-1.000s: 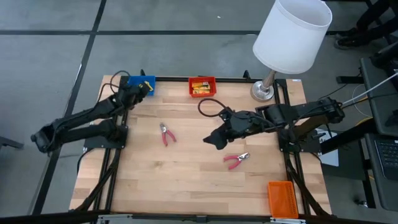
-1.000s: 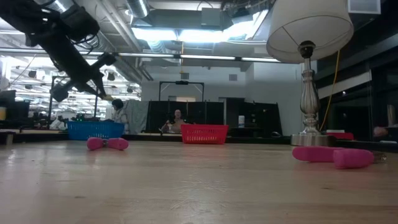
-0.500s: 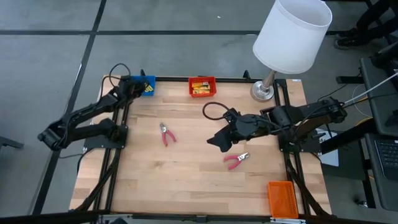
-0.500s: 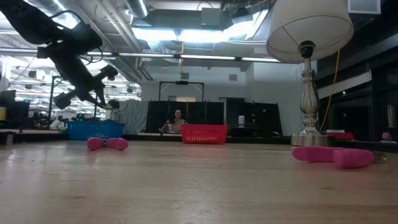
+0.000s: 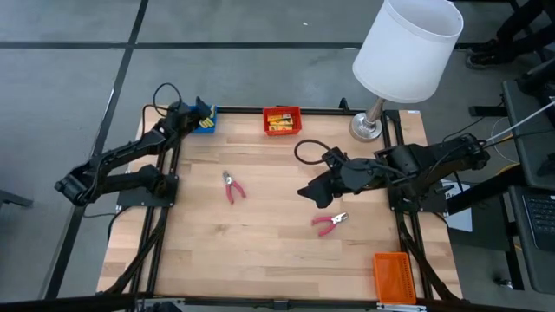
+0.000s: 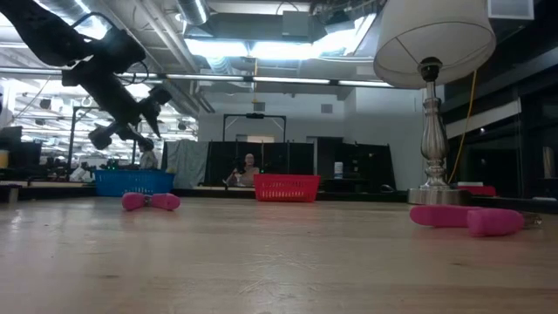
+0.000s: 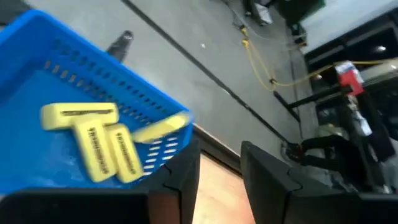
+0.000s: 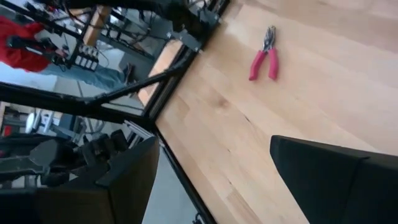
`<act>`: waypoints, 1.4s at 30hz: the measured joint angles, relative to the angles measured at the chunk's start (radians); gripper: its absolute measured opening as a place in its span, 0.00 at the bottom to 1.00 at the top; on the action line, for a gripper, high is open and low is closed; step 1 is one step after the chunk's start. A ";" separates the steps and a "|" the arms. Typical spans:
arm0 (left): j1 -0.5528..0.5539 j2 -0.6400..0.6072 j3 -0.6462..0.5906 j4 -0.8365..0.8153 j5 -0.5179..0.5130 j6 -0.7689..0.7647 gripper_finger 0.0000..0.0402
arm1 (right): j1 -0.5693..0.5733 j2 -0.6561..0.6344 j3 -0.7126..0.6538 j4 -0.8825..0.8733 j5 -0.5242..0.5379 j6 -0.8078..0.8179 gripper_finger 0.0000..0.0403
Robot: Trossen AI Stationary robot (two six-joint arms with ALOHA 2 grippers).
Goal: Pick & Place School Supplies
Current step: Put the pink hole puncher into the orange bin
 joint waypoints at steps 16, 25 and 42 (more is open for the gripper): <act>-0.372 -0.037 0.000 -0.007 0.807 0.478 0.25 | -0.019 -0.021 0.000 -0.023 0.039 -0.042 0.77; -0.889 -0.030 0.031 -0.197 0.394 0.791 0.24 | -0.027 -0.028 0.000 -0.023 0.039 -0.062 0.77; -1.011 0.227 0.318 -0.612 0.168 1.439 0.31 | -0.026 -0.028 0.000 -0.019 0.048 -0.034 0.77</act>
